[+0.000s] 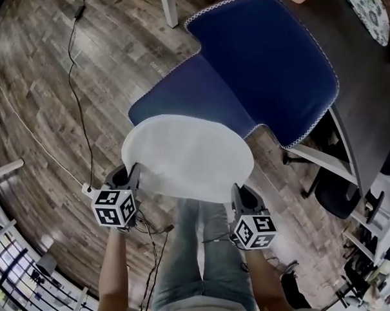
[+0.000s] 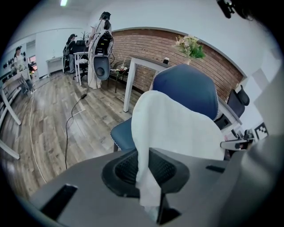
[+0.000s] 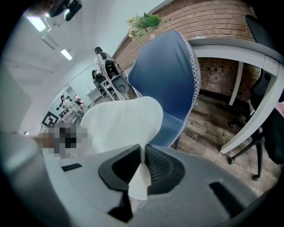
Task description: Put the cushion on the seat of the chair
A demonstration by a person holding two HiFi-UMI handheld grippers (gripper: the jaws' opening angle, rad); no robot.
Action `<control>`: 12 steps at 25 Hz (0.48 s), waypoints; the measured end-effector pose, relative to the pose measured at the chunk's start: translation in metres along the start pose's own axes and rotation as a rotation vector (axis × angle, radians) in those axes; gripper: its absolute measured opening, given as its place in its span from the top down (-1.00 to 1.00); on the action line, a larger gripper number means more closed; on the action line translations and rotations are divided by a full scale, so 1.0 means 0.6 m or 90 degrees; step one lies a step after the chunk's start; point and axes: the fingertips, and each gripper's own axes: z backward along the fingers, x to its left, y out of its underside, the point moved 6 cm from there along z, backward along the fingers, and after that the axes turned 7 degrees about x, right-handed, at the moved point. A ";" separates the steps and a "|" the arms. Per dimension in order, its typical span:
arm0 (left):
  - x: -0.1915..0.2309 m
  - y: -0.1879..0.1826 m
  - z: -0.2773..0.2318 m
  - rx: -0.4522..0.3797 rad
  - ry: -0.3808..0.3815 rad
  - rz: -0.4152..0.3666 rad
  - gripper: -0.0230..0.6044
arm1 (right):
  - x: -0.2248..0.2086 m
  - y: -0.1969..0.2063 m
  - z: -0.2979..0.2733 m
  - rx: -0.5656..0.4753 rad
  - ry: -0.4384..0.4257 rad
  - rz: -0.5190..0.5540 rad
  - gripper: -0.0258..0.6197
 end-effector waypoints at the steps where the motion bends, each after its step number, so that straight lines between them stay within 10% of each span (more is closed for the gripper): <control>1: 0.001 -0.007 -0.004 0.001 0.001 -0.005 0.78 | -0.001 -0.001 -0.004 -0.001 0.003 -0.005 0.80; 12: 0.011 -0.098 -0.076 0.046 0.008 -0.074 0.78 | -0.027 -0.008 -0.076 -0.017 0.025 -0.086 0.80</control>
